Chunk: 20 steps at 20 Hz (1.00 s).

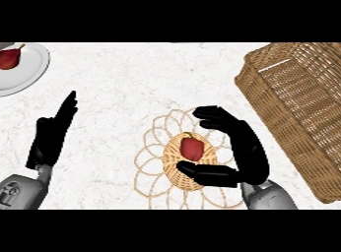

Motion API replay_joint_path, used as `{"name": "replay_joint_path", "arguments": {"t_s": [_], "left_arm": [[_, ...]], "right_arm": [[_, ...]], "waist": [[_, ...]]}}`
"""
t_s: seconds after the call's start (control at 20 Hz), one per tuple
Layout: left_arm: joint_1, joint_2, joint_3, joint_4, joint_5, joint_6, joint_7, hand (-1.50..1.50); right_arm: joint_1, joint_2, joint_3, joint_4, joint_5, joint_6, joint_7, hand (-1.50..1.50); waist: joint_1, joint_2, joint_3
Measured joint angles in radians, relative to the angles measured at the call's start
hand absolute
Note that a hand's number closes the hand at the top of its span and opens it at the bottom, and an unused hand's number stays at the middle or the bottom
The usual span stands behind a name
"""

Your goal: Pick the bell pepper from the placemat and place it in the basket

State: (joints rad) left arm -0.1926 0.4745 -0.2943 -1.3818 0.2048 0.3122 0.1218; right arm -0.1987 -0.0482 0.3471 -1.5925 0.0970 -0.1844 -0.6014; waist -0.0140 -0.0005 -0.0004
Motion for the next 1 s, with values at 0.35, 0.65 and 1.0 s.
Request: {"name": "replay_joint_path", "arguments": {"t_s": [0.35, 0.65, 1.0], "left_arm": [[0.005, 0.015, 0.02, 0.014, 0.019, -0.015, 0.037, 0.0], [0.007, 0.023, 0.033, 0.014, 0.028, -0.024, 0.049, 0.0], [-0.006, 0.017, 0.04, 0.003, 0.025, -0.038, 0.063, 0.0]], "right_arm": [[0.064, -0.155, 0.011, -0.043, 0.378, -0.169, 0.28, -1.5], [0.115, -0.348, 0.079, -0.177, 0.544, 0.052, 0.576, -1.5], [0.145, -0.419, 0.165, -0.518, 0.528, 0.387, 0.958, -1.5]], "waist": [[-0.033, -0.016, -0.008], [-0.039, -0.02, -0.009], [-0.016, -0.011, -0.004]]}}
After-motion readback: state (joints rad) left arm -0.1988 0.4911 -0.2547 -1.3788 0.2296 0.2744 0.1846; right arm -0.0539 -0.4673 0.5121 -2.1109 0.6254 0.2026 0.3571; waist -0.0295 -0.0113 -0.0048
